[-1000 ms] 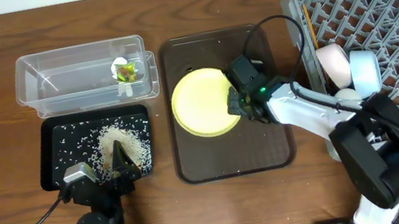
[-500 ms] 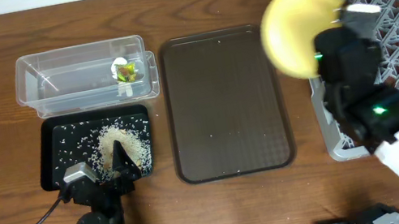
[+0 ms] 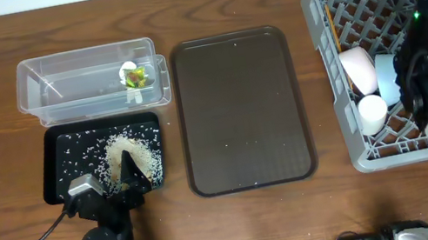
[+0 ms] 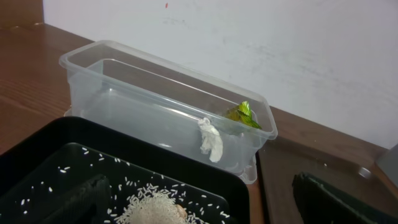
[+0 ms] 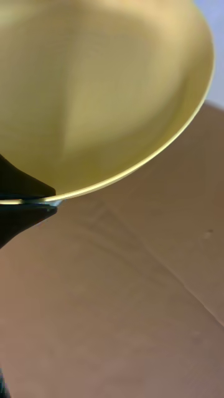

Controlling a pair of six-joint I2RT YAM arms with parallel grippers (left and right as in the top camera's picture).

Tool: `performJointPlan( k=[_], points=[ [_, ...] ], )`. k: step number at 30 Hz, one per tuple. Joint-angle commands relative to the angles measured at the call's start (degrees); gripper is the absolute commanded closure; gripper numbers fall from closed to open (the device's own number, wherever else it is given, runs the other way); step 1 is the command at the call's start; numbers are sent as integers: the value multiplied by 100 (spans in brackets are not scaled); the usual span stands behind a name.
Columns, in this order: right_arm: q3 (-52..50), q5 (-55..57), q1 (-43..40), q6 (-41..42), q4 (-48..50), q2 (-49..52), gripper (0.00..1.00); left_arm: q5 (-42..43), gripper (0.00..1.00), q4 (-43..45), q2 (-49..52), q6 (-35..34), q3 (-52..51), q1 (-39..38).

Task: Sort waste into correct bins and load items into the dishwasher rack
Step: 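Lift the yellow plate with the right gripper and stand it in the rack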

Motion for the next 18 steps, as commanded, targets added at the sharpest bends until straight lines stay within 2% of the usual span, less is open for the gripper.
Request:
performJointPlan(
  k=[1, 11, 15, 18],
  points=[
    [35, 144, -144, -566, 42, 374, 99, -15, 5, -107, -33, -24, -177, 26],
    [35, 142, 76, -1370, 529, 1462, 99, -15, 5, -107, -33, -24, -177, 26],
    [35, 142, 411, -1377, 527, 1620, 99, -15, 5, -107, -33, -24, -177, 26],
    [35, 144, 704, -1375, 503, 1626, 91, -15, 5, -105, -33, -24, -177, 26]
  ],
)
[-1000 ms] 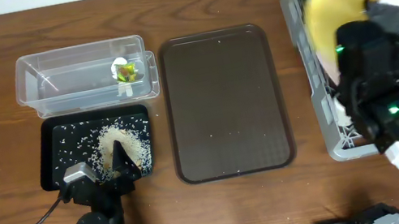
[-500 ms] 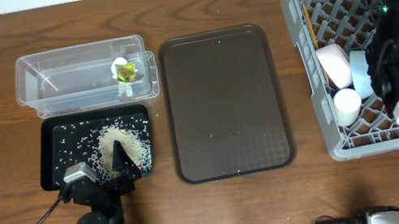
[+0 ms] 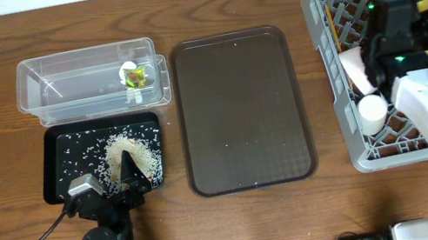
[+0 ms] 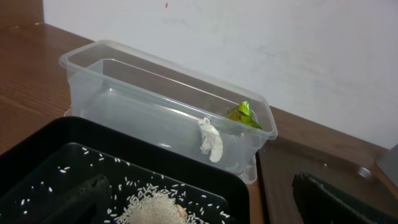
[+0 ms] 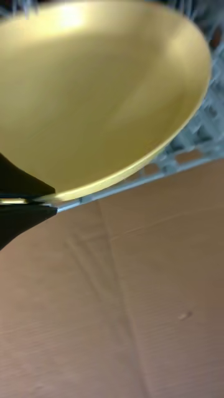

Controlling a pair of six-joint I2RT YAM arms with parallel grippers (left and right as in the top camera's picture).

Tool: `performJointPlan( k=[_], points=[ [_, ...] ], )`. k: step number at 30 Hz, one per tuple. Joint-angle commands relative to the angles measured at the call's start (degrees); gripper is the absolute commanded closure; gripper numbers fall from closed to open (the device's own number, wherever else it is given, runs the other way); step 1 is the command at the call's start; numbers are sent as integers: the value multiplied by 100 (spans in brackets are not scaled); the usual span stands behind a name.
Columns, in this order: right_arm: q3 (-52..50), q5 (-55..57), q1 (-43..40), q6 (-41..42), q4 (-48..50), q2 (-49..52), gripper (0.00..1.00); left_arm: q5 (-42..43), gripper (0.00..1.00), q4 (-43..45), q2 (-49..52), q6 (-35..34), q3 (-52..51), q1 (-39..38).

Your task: Sort waste into correct bins and load items into the dishwasher rack

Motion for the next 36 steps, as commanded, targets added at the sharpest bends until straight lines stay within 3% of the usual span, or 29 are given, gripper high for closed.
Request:
performJointPlan(
  k=[1, 3, 8, 18, 22, 26, 27, 28, 30, 32, 36],
  points=[
    [37, 101, 387, -107, 4, 13, 82, -13, 4, -109, -35, -24, -177, 26],
    [37, 103, 614, -105, -111, 13, 65, -13, 4, -107, -35, -24, -177, 26],
    [37, 313, 1235, 225, -461, 13, 39, -13, 4, -109, -35, -24, -177, 26],
    [39, 673, 2483, 1152, -579, -577, 12, -13, 4, -109, -35, -24, -177, 26],
    [39, -627, 3279, 1899, -1401, -1209, 11, -13, 5, -109, -35, -24, -177, 26],
    [39, -3158, 3943, 3005, -2507, -1816, 10, -13, 5, -107, -35, -24, -177, 26],
    [39, -3928, 4050, 3307, -2734, -1941, 9, -13, 4, -109, -35, -24, -177, 26],
    [39, -4551, 4111, 3495, -2894, -2031, 1, -13, 4, -109, -35, -24, -177, 26],
    [39, -5803, 4168, 3869, -3233, -2208, 1, -13, 5, -107, -35, -24, -177, 26],
    [39, -6373, 4162, 4070, -3491, -2332, 1, -13, 4, -109, -35, -24, -177, 26],
    [39, -6489, 4155, 4575, -3871, -2634, 1, -13, 5, -109, -37, -24, -177, 26]
  ],
)
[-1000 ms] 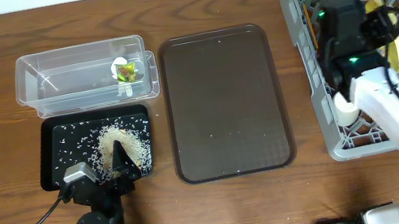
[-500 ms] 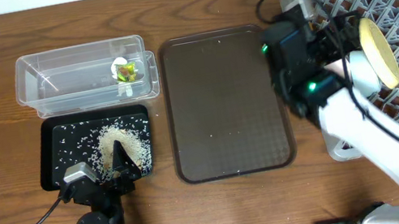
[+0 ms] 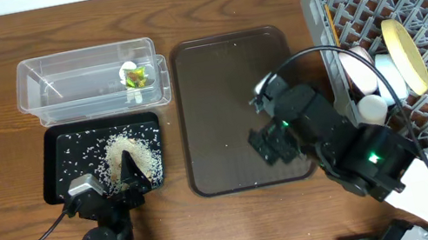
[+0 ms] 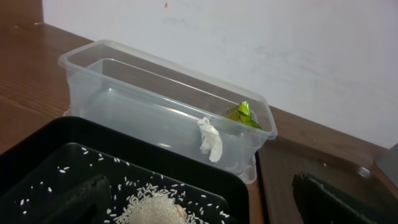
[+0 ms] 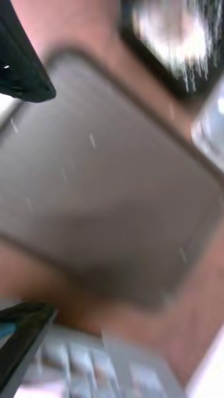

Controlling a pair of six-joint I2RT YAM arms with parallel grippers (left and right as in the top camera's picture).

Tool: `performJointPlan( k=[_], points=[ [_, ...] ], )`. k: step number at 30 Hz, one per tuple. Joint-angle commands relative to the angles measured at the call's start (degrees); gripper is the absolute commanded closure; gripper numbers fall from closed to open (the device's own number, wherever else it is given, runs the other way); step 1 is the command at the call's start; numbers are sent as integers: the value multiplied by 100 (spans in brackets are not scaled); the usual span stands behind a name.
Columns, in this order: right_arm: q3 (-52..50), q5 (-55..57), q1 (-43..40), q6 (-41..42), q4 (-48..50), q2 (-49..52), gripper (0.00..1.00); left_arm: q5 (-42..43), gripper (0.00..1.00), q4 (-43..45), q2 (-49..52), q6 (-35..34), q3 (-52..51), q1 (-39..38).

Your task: Sort waste into correct bins and load items into the dishwasher rack

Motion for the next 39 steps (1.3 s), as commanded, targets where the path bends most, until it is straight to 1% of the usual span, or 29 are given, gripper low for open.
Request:
performJointPlan(
  k=[1, 4, 9, 16, 22, 26, 28, 30, 36, 39],
  points=[
    [31, -907, 57, 927, -118, -339, 1, -26, 4, -107, -33, -24, -177, 26],
    [31, -1056, 57, 1425, -260, -562, 1, -26, 5, -107, -33, -24, -177, 26],
    [31, -887, 57, 1362, -612, -713, 1, -26, 4, -107, -33, -24, -177, 26],
    [33, -385, -122, 474, -262, -1123, 1, -26, 4, -107, -33, -24, -177, 26],
    [31, 275, -348, 28, -284, -1985, 1, -26, 4, -107, -33, -24, -177, 26],
    [-103, 372, -581, -756, -120, -2581, 1, -26, 4, -107, -33, -24, -177, 26],
    [-332, 348, -876, -1012, 120, -2918, 1, -26, 4, -105, -33, -26, -177, 26],
    [-763, 203, -1318, -1036, 466, -3307, 1, -26, 4, -107, -33, -24, -177, 26],
    [-2601, -1178, -2682, -1012, 1729, -4389, 1, -26, 4, -107, -33, -24, -177, 26],
    [-3399, -1589, -2953, -1010, 2173, -4878, 1, -26, 4, -107, -33, -24, -177, 26]
  ],
)
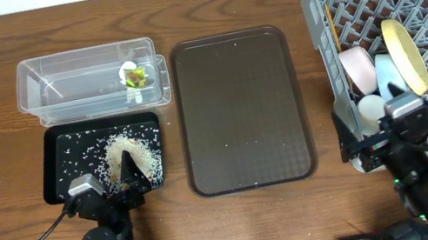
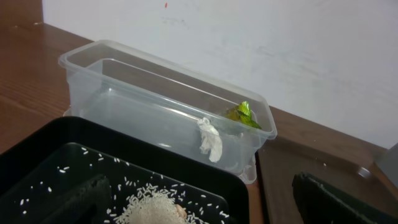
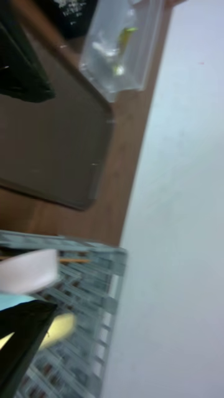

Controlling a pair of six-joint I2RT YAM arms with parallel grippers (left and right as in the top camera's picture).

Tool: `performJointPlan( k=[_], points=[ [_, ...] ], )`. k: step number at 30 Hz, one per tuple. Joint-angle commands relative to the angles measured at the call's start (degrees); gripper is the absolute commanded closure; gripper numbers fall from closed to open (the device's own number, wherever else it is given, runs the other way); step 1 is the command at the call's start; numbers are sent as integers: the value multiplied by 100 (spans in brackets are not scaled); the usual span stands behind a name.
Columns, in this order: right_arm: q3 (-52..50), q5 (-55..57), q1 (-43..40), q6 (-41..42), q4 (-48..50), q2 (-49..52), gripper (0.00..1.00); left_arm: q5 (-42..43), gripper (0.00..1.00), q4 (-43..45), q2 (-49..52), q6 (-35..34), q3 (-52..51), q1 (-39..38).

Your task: Sort waste into correct bins and load items into the dishwasher rack

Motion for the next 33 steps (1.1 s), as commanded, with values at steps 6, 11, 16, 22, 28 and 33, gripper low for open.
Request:
performJointPlan(
  k=[6, 11, 16, 22, 28, 33],
  points=[
    [-1808, -866, -260, 181, 560, -1355, 1, -26, 4, -107, -33, -17, -177, 26],
    [-2503, -863, -260, 402, 820, -1869, 1, -26, 4, -107, -33, -17, -177, 26],
    [-2953, -866, -271, 769, 1397, -1980, 1, -26, 4, -107, -33, -17, -177, 26],
    [-3176, -863, -269, 769, 1893, -1980, 1, -26, 4, -107, -33, -17, -177, 26],
    [-3176, -863, -269, 769, 1864, -1978, 1, -26, 4, -107, -33, -17, -177, 26],
    [-3176, -863, -269, 769, 1864, -1978, 1, -26, 4, -107, -33, -17, -177, 26]
  ],
)
